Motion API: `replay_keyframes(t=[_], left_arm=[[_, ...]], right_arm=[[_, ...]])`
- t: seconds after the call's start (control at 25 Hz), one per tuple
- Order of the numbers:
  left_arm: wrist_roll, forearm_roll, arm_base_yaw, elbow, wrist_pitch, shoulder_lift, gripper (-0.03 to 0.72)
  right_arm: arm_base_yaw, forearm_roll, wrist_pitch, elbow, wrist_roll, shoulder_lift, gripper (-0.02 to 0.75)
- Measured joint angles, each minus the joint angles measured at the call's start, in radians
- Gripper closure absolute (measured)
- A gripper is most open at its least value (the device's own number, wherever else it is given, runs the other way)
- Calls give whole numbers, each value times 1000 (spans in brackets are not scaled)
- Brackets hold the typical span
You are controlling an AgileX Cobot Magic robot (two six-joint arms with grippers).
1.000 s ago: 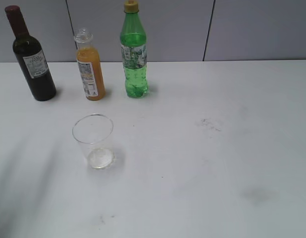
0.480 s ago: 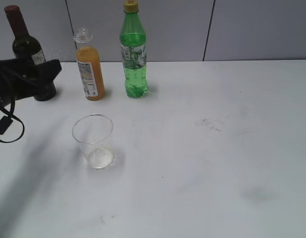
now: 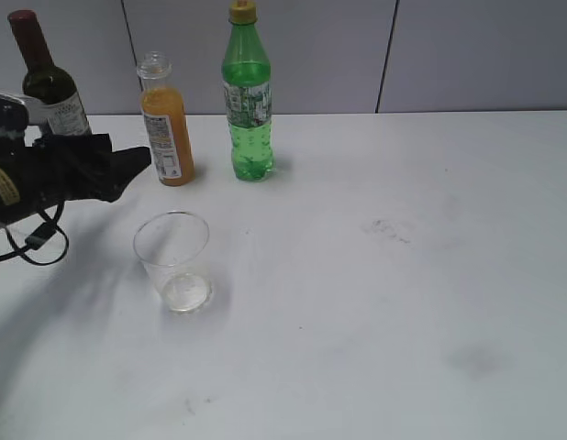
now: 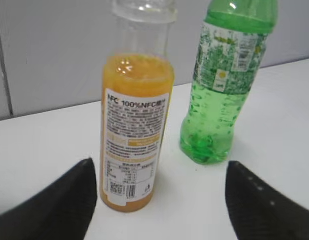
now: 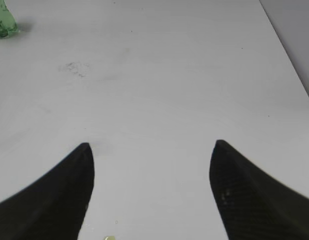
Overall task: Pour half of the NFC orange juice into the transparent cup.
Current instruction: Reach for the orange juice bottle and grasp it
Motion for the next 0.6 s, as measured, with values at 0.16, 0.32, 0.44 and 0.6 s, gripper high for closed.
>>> replay_keyframes(t=[0.16,0.32,0.44,0.6], left_arm=[[-1,-11,-3,-81,44,72,44],[-1,-13,-8,-145,71,113,41],[-1,-13,-17,-196,83,139,41],[-1,-5,-38,-254,96,181,41]], right_arm=[[0,0,0,0,0,0,186],[0,0,0,0,0,0,186],[0,0,0,0,0,0,186],[0,0,0,0,0,0,186]])
